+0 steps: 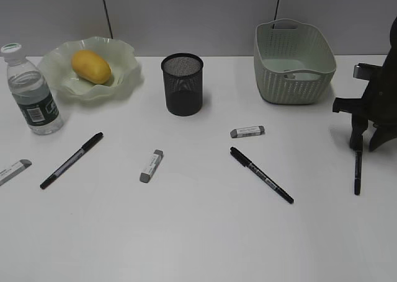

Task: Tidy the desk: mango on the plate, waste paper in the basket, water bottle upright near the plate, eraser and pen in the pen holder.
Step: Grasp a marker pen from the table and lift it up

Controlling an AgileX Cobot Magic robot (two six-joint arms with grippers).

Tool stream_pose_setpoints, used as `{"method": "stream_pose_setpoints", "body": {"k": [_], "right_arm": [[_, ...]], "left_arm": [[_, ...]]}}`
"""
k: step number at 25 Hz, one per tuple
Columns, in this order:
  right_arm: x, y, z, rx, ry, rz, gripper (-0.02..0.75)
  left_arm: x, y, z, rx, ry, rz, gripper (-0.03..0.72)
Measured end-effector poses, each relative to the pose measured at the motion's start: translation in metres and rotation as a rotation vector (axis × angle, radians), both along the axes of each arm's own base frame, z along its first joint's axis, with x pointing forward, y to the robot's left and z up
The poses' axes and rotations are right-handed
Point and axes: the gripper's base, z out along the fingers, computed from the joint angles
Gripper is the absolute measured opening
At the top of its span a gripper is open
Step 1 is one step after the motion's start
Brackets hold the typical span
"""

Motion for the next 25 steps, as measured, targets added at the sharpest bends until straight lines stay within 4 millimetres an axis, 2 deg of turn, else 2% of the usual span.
{"method": "stream_pose_setpoints", "body": {"k": [4,18,22,25], "right_arm": [[0.0001,0.0000,-0.0005,0.000,0.000,-0.006,0.254],[0.0005,0.0003,-0.0048,0.002,0.010,-0.031,0.242],[0.0015,0.0038,-0.0036,-0.005,0.007,-0.016,0.153],[0.0050,0.0061,0.0012,-0.009,0.007,0.002,0.146]], "left_arm": [[0.0000,0.0000,0.0000,0.000,0.000,0.000,0.499],[0.0000,0.0000,0.0000,0.000,0.000,0.000,0.499],[0.0000,0.0000,0.0000,0.000,0.000,0.000,0.499],[0.0000,0.0000,0.0000,0.000,0.000,0.000,0.499]]}}
